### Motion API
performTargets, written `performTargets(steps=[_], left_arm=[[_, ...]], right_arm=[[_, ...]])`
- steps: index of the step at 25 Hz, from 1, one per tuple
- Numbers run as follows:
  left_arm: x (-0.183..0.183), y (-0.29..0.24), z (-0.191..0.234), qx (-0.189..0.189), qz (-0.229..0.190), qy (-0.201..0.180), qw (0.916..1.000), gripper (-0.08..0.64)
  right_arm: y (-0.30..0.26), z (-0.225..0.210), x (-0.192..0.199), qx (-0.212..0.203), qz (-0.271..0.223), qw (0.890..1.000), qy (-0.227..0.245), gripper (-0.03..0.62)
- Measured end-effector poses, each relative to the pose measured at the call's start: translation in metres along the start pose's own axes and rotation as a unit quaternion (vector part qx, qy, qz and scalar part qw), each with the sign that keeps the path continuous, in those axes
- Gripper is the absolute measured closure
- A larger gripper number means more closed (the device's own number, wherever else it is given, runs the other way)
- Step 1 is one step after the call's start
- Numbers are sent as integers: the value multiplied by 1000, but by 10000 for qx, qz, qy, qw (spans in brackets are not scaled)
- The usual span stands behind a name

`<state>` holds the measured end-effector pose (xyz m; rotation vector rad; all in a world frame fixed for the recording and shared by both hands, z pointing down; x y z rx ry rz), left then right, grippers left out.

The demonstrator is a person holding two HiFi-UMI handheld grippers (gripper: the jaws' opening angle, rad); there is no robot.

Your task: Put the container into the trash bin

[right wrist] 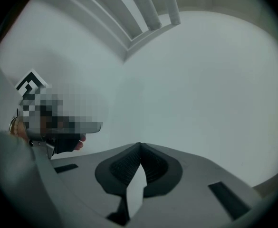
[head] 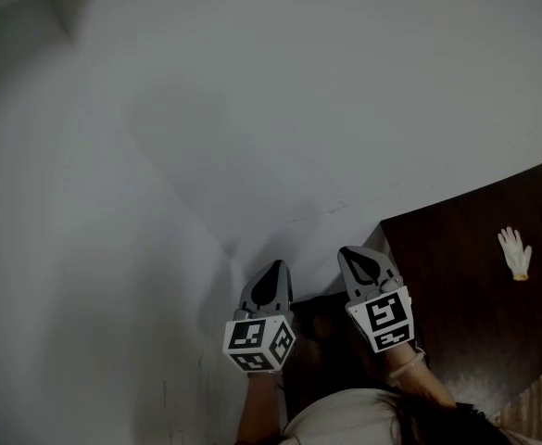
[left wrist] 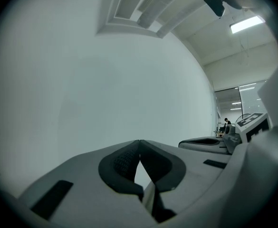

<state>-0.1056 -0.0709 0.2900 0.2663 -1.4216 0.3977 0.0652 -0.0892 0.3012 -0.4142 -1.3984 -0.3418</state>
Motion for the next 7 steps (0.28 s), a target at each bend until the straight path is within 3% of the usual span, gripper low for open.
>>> performTargets(steps=[7], left_arm=[[4, -2, 3, 7, 51, 54, 10000, 540]], right_arm=[[-1, 1, 0, -6, -25, 10000, -49, 586]])
Point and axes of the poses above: the fingertips, and each gripper's own axes: y backward along the fingers, z to its left, x out of its underside, the point moved 7 cm from there along y, backward along the fingers, and after that the axes turned 4 degrees about x, right-handed, at the moved point
